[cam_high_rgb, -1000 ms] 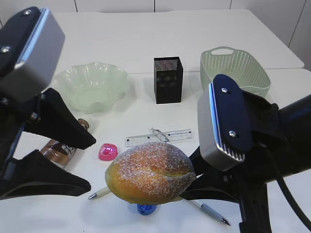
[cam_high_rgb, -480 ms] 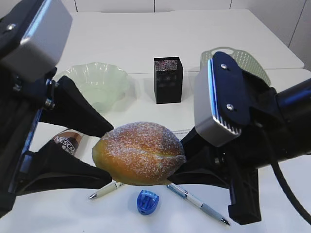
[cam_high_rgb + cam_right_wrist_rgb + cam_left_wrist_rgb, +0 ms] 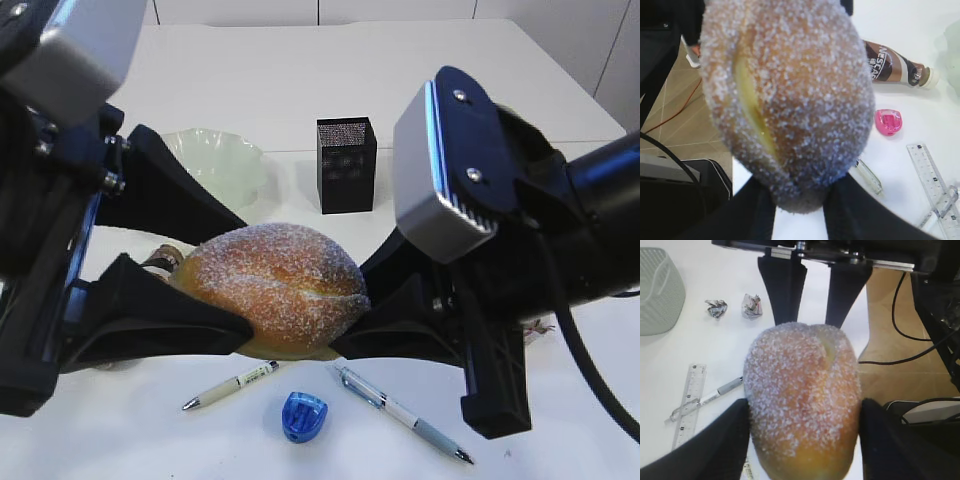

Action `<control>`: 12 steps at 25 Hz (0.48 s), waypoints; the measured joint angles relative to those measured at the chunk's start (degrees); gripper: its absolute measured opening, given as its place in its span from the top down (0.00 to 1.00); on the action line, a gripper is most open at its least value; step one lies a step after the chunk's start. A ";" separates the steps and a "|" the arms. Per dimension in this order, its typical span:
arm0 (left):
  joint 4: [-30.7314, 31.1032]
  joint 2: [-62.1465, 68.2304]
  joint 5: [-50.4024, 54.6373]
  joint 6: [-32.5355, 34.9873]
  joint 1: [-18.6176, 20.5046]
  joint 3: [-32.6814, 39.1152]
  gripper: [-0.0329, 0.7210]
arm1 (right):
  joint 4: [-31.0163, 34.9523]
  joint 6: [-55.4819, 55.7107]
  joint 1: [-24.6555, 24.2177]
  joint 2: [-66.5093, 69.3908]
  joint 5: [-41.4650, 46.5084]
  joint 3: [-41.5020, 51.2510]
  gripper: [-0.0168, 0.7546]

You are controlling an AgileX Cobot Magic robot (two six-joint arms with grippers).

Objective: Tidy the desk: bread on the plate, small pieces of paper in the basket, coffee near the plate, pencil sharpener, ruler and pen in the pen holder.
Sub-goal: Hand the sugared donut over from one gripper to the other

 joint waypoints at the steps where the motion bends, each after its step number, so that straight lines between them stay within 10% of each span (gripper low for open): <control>1: 0.01 0.00 -0.56 0.00 0.00 0.00 0.33 | 0.00 0.00 0.00 0.04 0.27 -0.65 0.68; 12: -0.19 0.13 -1.77 0.00 0.00 0.00 0.42 | 0.00 0.00 0.00 0.26 0.27 -1.17 0.68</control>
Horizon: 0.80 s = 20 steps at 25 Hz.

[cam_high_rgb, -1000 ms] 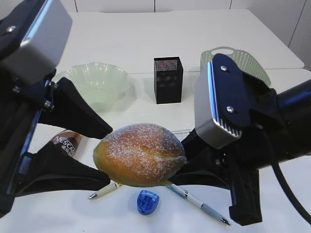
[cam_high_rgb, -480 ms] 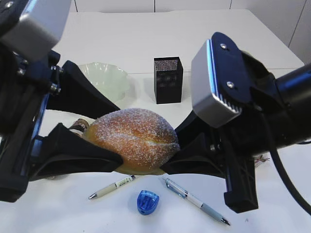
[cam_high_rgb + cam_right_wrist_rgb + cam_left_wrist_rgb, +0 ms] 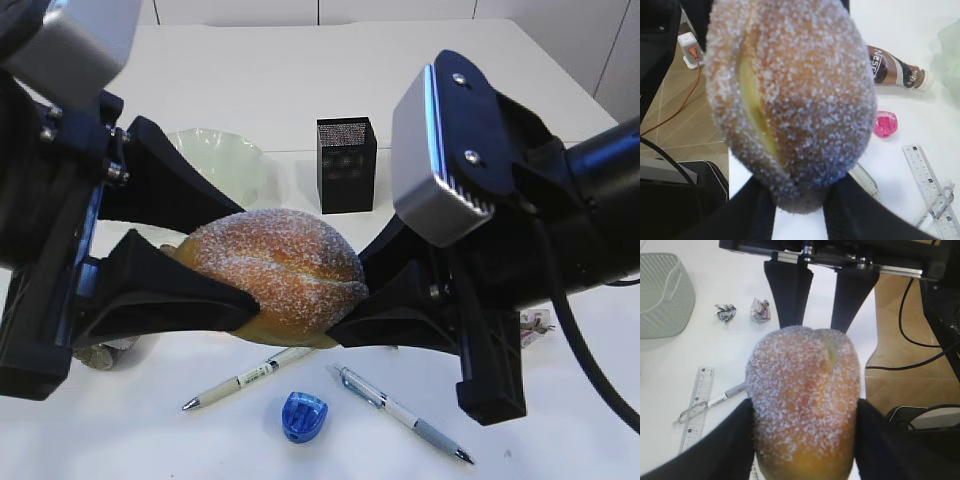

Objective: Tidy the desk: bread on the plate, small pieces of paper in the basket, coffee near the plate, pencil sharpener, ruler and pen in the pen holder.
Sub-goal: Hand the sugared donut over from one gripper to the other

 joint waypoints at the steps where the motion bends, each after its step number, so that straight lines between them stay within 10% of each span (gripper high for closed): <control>1: -0.05 0.00 -0.25 0.00 0.00 0.00 0.46 | 0.00 0.00 0.00 0.00 0.00 0.00 0.68; 7: -0.19 0.00 -0.74 0.00 0.00 0.00 0.64 | 0.33 0.00 0.00 0.00 -0.11 0.00 0.68; 20: -0.19 0.00 -1.45 0.04 0.00 0.00 0.70 | 0.33 0.00 0.00 0.00 -0.42 -0.09 0.68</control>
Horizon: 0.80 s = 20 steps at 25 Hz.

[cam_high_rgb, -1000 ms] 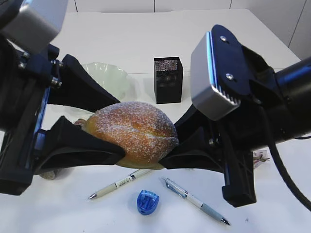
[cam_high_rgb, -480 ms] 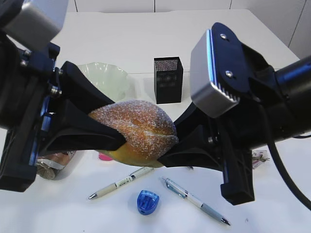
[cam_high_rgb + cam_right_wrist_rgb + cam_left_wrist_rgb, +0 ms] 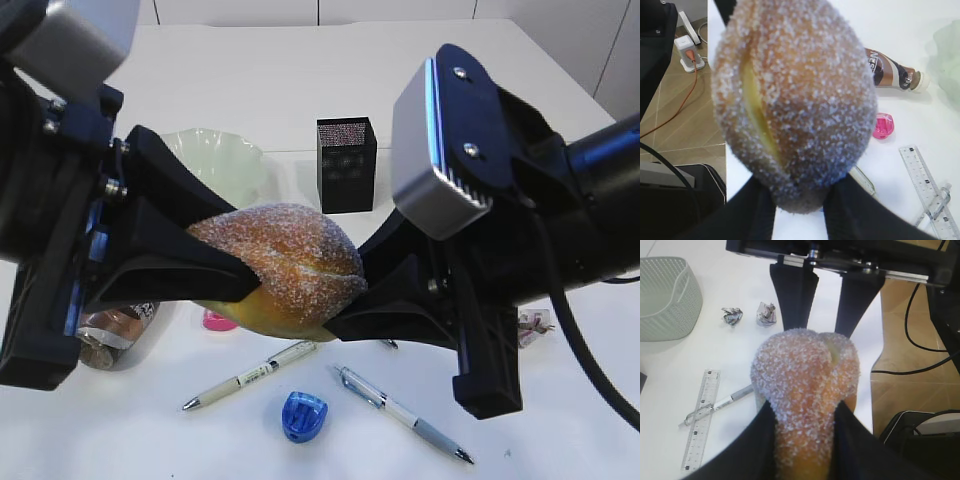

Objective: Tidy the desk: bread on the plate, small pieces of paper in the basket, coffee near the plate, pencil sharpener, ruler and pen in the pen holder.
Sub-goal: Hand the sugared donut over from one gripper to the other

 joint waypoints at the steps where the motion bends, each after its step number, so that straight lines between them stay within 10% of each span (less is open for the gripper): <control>1: 0.00 0.00 0.00 0.00 0.00 0.00 0.70 | 0.00 0.00 0.00 0.00 -0.09 0.00 0.68; 20: 0.00 0.00 -1.65 0.22 0.00 0.00 0.71 | 1.52 0.00 -0.10 0.00 -1.69 0.00 0.65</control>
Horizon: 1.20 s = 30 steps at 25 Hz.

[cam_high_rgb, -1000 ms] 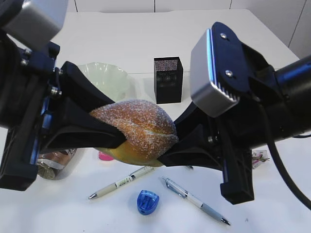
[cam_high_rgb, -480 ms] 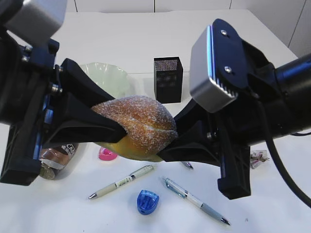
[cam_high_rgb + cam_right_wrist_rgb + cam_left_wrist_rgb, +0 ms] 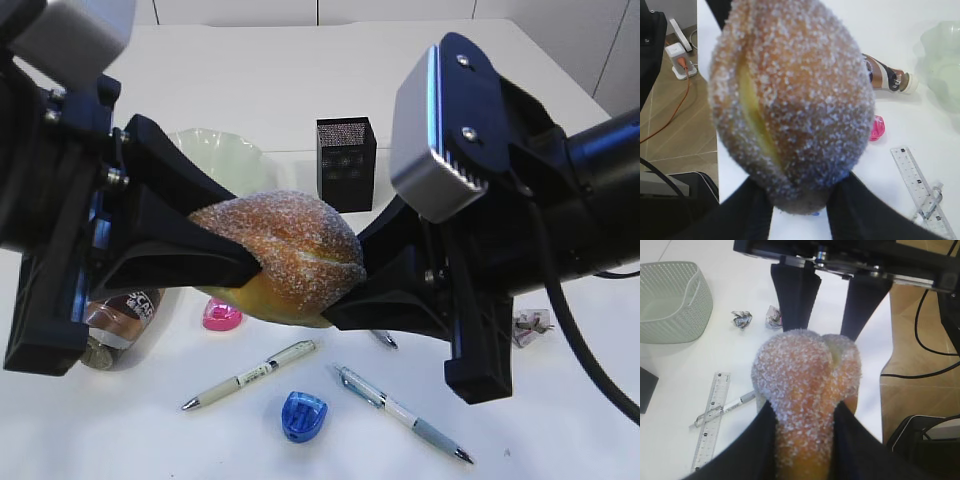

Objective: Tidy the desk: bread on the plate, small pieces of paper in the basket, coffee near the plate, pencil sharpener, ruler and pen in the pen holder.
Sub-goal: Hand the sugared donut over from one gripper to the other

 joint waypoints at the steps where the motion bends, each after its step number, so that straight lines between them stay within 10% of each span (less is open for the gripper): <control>1: 0.00 0.00 -0.09 0.00 0.00 0.00 0.71 | 0.00 0.00 -0.11 0.00 0.00 0.00 0.59; 16: 0.00 0.00 -1.08 0.00 0.00 0.00 0.71 | 1.32 0.19 -0.19 0.00 -0.63 0.00 0.24; 30: -0.23 0.55 -2.44 0.00 0.00 0.00 0.71 | 0.18 1.34 -0.09 0.00 -3.91 -0.39 0.20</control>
